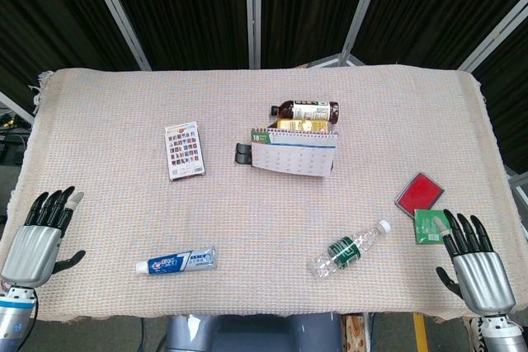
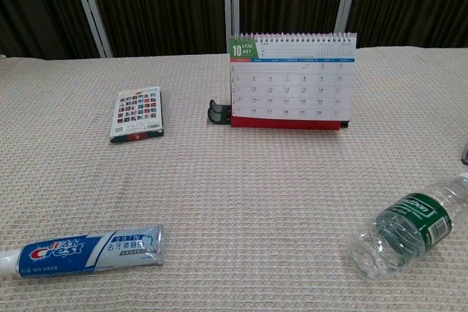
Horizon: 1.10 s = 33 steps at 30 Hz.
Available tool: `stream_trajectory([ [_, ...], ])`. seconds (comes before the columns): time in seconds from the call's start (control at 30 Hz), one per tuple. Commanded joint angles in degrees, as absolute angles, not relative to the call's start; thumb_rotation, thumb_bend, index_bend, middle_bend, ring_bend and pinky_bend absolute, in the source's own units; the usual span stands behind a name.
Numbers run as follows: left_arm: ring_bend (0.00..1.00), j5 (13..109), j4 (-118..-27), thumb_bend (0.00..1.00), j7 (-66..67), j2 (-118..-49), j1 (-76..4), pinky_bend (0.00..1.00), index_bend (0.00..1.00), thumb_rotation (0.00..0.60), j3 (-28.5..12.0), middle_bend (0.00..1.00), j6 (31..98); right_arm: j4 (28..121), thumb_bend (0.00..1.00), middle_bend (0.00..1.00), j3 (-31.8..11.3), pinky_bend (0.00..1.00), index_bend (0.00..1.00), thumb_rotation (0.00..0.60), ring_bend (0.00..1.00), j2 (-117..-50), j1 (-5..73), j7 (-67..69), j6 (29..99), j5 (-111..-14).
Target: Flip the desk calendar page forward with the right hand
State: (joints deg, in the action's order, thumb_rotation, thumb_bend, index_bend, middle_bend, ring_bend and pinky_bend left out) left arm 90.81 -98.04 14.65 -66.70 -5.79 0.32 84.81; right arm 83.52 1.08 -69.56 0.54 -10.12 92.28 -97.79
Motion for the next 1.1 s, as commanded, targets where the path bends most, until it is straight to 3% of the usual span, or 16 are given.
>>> stream_trajectory([
  [0.03, 0.0, 90.8, -98.1, 0.13, 14.6, -66.7, -5.8, 0.0, 0.0, 0.6, 0.3, 0.0, 84.8, 83.5, 0.15, 0.0, 1.1, 0.0, 0.0, 0.6, 0.0, -69.5, 0.5, -10.1, 92.3, -97.8],
  [0.47, 0.0, 90.1, -98.3, 0.13, 14.5, -66.7, -5.8, 0.0, 0.0, 0.6, -0.2, 0.0, 85.0, 84.9, 0.15, 0.01, 0.8, 0.01, 0.0, 0.6, 0.0, -69.8, 1.3, -9.3, 92.0, -98.4],
  [0.5, 0.0, 89.8, -98.3, 0.13, 14.3, -66.6, -5.8, 0.0, 0.0, 0.6, -0.3, 0.0, 85.0, 85.7, 0.15, 0.06, 0.3, 0.07, 0.0, 0.6, 0.05, -70.2, 1.7, -9.3, 92.1, -98.5],
  [0.57, 0.0, 89.5, -98.4, 0.13, 14.0, -66.5, -5.8, 0.0, 0.0, 0.6, -0.4, 0.0, 85.0, 87.1, 0.15, 0.28, -0.8, 0.3, 0.0, 0.6, 0.26, -71.1, 2.5, -9.4, 92.0, -98.4],
  [0.63, 0.0, 89.6, -98.5, 0.13, 13.7, -66.4, -5.8, 0.0, 0.0, 0.6, -0.5, 0.0, 85.1, 89.1, 0.15, 0.57, -1.7, 0.54, 0.0, 0.6, 0.54, -71.9, 3.6, -10.1, 90.8, -97.8],
  [0.73, 0.0, 89.7, -98.7, 0.13, 13.1, -66.1, -5.7, 0.0, 0.0, 0.6, -0.6, 0.0, 85.5, 95.2, 0.22, 0.75, -2.9, 0.65, 0.0, 0.6, 0.7, -73.3, 6.5, -10.3, 85.2, -95.1],
  [0.9, 0.0, 89.9, -98.8, 0.13, 12.7, -65.9, -5.7, 0.0, 0.0, 0.6, -0.8, 0.0, 85.9, 103.2, 0.4, 0.85, -5.6, 0.69, 0.0, 0.6, 0.8, -76.6, 11.5, -11.9, 74.6, -86.7],
  [1.1, 0.0, 90.3, -98.7, 0.13, 12.2, -65.8, -5.5, 0.0, 0.0, 0.6, -1.0, 0.0, 86.7, 111.5, 0.42, 0.85, -12.0, 0.69, 0.0, 0.6, 0.8, -80.3, 17.8, -4.3, 58.8, -62.9],
])
